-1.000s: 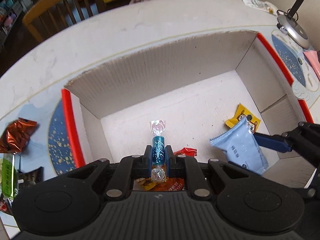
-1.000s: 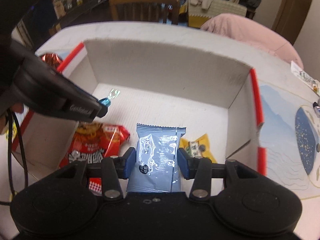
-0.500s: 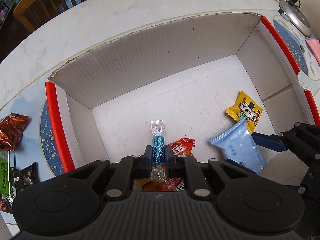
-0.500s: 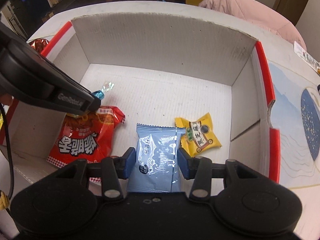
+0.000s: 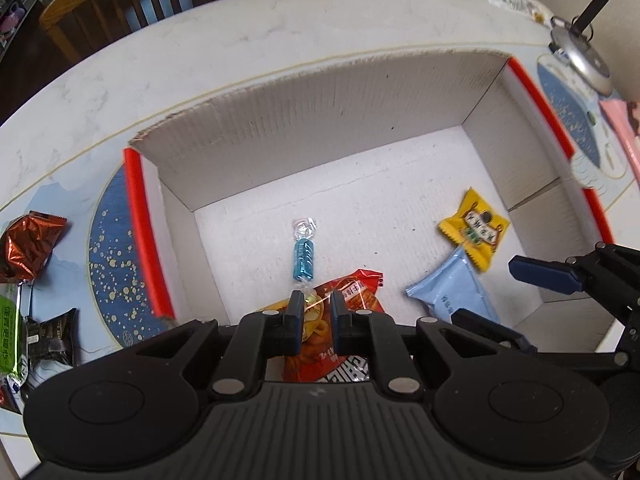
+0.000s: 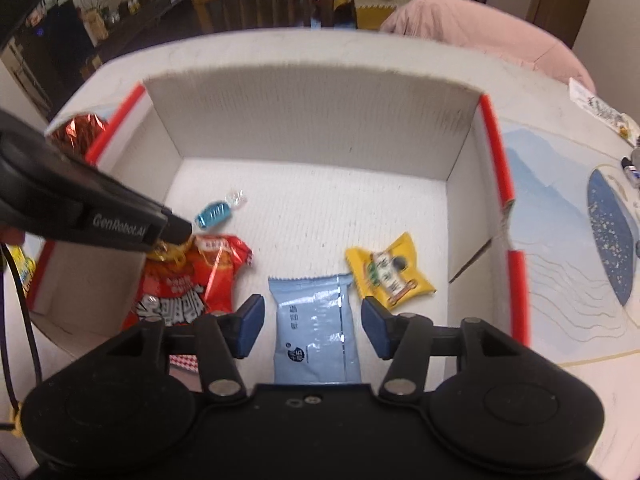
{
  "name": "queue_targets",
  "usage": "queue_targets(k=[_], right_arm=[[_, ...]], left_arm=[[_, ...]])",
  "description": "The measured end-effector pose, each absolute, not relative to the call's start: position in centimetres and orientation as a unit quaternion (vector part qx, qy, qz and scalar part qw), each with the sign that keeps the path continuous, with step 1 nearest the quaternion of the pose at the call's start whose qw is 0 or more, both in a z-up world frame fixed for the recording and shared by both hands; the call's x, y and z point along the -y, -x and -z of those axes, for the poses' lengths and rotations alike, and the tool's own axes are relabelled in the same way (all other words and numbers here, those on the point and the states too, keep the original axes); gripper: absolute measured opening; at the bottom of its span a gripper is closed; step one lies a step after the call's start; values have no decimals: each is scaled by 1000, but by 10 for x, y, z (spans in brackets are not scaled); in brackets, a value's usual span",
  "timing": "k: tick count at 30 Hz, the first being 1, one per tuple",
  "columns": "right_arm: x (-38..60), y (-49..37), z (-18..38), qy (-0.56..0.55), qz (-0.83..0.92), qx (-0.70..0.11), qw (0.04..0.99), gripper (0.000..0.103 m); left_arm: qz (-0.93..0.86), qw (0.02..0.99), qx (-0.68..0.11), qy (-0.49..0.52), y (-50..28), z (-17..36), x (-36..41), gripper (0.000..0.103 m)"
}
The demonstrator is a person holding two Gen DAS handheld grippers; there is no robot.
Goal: Organize snacks
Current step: 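Carry the blue candy and light-blue packet into the box and release both, then withdraw both tools from the box back toward the remaining snacks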
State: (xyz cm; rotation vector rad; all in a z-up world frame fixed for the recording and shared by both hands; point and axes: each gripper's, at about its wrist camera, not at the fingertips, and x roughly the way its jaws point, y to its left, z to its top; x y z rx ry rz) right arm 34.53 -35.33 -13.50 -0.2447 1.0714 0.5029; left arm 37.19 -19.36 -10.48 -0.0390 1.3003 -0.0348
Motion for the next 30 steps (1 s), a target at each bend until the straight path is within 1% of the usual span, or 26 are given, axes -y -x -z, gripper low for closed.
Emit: queue_targets(k=[6, 16, 19, 21, 23, 25, 28, 30], right_arm=[[359, -332, 110, 105, -249, -476, 837, 61], [358, -308, 74, 97, -273, -429, 855, 64], [358, -303, 65, 89, -280, -420, 858, 66], [356, -300, 59, 85, -286, -413, 860, 68], [354, -297, 55, 83, -291, -406, 863, 68], [351, -292, 48, 79, -297, -397, 865, 69], [345, -284, 39, 73, -307, -385, 867, 72], [339, -279, 34, 71, -316, -377, 868, 77]], left_arm=[[21, 815, -577, 35, -354, 81, 189, 13], [22, 847, -530, 44, -322, 45, 185, 13], [22, 856, -514, 43, -310, 35, 184, 13], [21, 862, -505, 44, -302, 28, 182, 15], [19, 869, -492, 47, -294, 21, 180, 21], [18, 876, -480, 50, -285, 13, 176, 26], [14, 885, -462, 54, -271, 3, 170, 26], [12, 890, -453, 58, -262, -2, 166, 26]])
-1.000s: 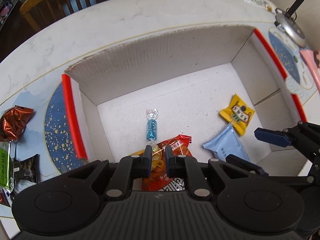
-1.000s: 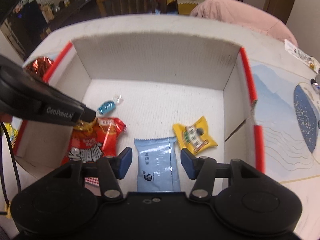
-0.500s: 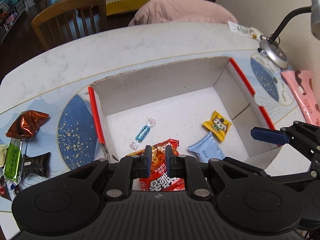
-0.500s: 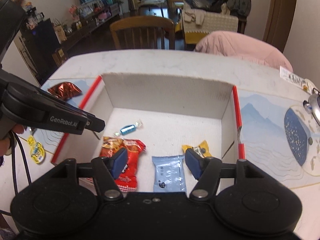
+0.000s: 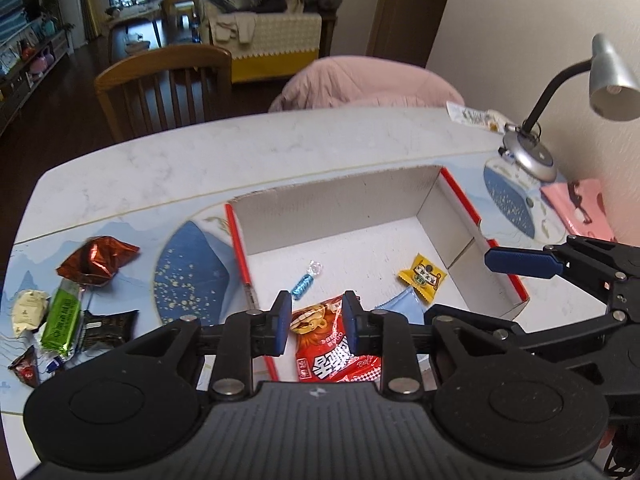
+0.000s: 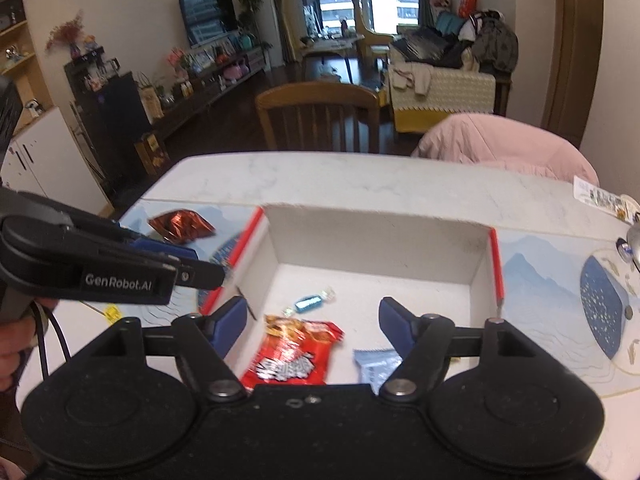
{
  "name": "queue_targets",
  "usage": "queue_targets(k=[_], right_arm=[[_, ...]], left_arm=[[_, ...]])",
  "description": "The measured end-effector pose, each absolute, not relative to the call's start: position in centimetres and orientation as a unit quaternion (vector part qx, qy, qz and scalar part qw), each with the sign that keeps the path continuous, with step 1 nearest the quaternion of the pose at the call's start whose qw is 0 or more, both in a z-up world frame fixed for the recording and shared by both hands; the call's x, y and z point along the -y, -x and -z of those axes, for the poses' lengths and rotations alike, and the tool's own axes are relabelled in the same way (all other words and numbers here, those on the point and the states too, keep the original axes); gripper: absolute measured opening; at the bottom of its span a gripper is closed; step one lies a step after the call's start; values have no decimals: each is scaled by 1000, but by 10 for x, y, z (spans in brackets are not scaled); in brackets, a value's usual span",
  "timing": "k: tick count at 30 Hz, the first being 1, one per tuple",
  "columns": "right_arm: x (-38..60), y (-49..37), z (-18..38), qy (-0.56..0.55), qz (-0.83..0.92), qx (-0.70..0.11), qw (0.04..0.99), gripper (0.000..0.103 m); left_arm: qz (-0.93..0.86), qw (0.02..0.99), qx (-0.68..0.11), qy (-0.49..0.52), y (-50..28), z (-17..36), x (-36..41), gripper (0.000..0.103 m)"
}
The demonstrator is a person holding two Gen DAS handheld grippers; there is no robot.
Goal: Organize snacks
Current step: 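Withdraw both tools from the box back toward the remaining snacks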
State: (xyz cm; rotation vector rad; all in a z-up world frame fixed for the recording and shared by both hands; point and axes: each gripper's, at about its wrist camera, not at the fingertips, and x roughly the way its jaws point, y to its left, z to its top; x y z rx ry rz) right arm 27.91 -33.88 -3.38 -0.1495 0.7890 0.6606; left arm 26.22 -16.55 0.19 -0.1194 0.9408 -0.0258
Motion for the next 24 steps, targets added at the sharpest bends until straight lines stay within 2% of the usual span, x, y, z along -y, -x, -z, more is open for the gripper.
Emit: queue_targets(k=[3, 6, 11, 18, 20, 24], right_arm=[[330, -269, 29, 72, -322, -367, 870, 80], [317, -261, 27, 71, -326, -363, 870, 83], [299, -248, 27, 62, -324, -368, 870, 88], [260, -224, 30, 57, -333, -363, 869, 97], [250, -218, 31, 54, -337, -361, 868, 99], [228, -203, 33, 48, -351, -355, 865, 103]], left_arm=[[10, 895, -441, 62, -248, -7, 157, 29], [3, 900, -431, 63, -233, -11, 145, 36], [-2, 905, -418, 83, -211, -14, 113, 55], [-15, 908, -409, 95, -182, -13, 69, 61], [-22, 909, -405, 95, -174, -12, 55, 69], [-33, 910, -399, 104, -159, -8, 27, 72]])
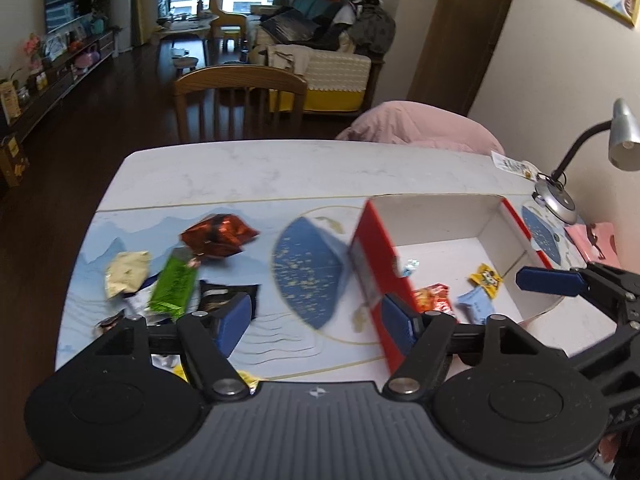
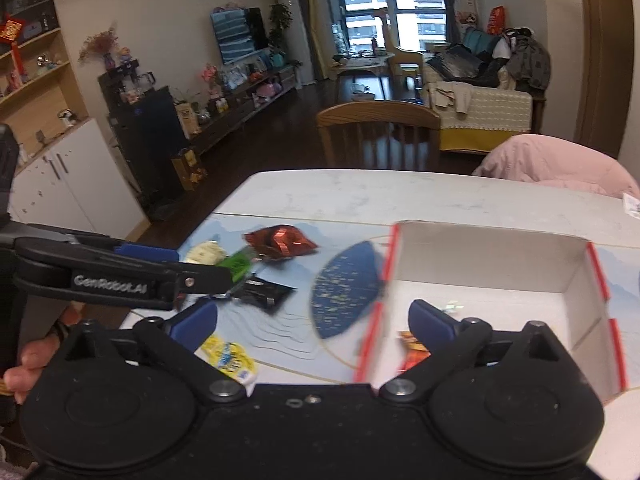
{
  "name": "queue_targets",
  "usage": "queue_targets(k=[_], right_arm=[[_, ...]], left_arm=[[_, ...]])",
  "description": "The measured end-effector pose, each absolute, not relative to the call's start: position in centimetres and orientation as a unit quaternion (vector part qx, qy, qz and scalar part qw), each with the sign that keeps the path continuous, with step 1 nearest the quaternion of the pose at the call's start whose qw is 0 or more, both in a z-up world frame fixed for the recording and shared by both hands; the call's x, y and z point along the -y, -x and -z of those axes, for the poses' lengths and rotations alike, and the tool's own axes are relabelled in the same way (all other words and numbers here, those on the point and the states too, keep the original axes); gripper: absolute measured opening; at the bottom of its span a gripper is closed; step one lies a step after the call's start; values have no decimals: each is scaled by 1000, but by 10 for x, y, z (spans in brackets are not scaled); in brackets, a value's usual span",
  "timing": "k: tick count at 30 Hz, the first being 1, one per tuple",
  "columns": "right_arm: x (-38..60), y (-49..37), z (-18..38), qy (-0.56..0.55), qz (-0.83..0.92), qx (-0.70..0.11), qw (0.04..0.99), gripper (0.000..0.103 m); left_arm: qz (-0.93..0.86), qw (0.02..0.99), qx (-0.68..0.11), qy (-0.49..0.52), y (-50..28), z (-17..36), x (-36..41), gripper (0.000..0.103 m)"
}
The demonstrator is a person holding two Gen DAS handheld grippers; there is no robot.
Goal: Organize snacks
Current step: 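Withdraw both tools from the box back toward the remaining snacks, then grasp the silver-wrapped chocolate with the left gripper while the right grasps the yellow Minion pouch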
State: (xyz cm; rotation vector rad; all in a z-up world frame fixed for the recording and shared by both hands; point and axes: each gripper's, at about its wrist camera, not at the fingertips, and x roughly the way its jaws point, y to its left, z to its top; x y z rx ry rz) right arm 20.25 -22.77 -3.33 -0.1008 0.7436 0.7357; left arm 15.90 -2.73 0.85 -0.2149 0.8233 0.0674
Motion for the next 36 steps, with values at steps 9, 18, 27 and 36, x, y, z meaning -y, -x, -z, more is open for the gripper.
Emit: queue_targets(k=[9, 18, 27, 36], right_arm=[[182, -182, 54, 68, -350, -362, 861, 103], [147, -174, 90, 113, -354, -385, 845, 103], [122, -175, 129, 174, -398, -408, 803, 102], [94, -185, 169, 236, -430, -417, 765, 99]], left_arm=[[-62, 905, -402, 119, -132, 9, -43, 76], [-103, 888, -429, 125, -128, 48, -88, 76], [-128, 860, -466, 161, -137, 99, -101, 76], [-144, 844, -491, 162, -162, 132, -100, 76]])
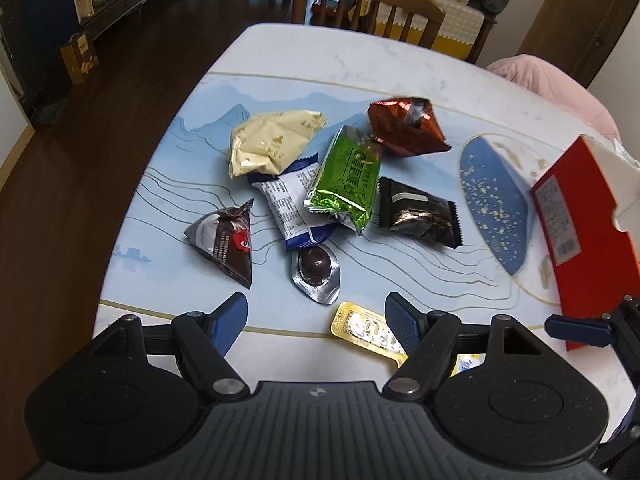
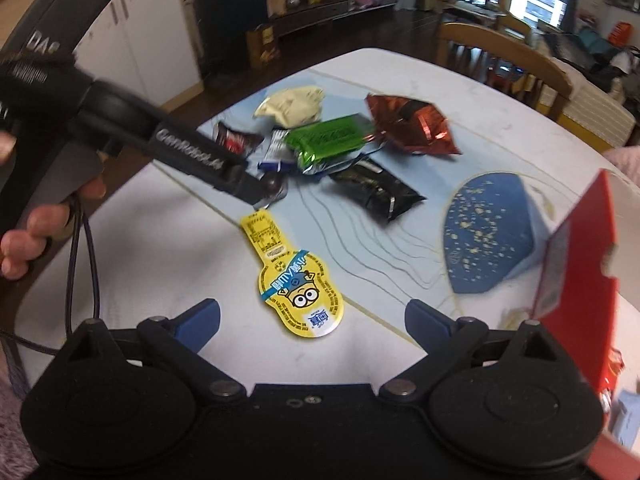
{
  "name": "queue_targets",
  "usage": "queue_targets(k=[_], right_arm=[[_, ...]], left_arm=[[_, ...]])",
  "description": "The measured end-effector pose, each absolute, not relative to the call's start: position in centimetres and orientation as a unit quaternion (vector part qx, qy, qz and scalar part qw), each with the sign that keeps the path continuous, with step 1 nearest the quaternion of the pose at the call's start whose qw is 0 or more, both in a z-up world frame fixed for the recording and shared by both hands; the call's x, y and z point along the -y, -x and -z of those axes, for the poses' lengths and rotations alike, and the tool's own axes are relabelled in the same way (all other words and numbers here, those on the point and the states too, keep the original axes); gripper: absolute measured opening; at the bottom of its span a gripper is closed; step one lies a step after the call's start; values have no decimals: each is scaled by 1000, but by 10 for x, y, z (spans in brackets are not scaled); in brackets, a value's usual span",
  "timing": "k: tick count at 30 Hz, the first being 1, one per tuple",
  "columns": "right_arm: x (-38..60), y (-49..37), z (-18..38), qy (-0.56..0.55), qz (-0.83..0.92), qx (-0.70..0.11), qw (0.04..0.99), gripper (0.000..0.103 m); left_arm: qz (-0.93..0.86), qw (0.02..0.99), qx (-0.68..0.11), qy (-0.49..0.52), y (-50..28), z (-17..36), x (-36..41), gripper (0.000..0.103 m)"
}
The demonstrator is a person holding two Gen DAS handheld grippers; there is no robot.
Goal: Organize snacks
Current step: 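Grasp the silver-wrapped chocolate with the left gripper while the right grasps the yellow Minion pouch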
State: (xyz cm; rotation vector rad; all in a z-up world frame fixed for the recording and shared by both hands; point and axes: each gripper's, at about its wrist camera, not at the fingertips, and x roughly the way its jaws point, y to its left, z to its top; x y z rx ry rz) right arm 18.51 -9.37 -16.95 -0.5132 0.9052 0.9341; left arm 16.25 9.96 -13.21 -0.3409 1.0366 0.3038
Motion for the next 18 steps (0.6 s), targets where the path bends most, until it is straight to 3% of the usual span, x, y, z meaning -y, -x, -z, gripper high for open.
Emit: queue_targets(k=[18], right_arm=[[57, -207, 201, 273, -465, -429, 724, 77]], left_arm=[[-162, 816, -531, 164, -206, 162, -109, 67]])
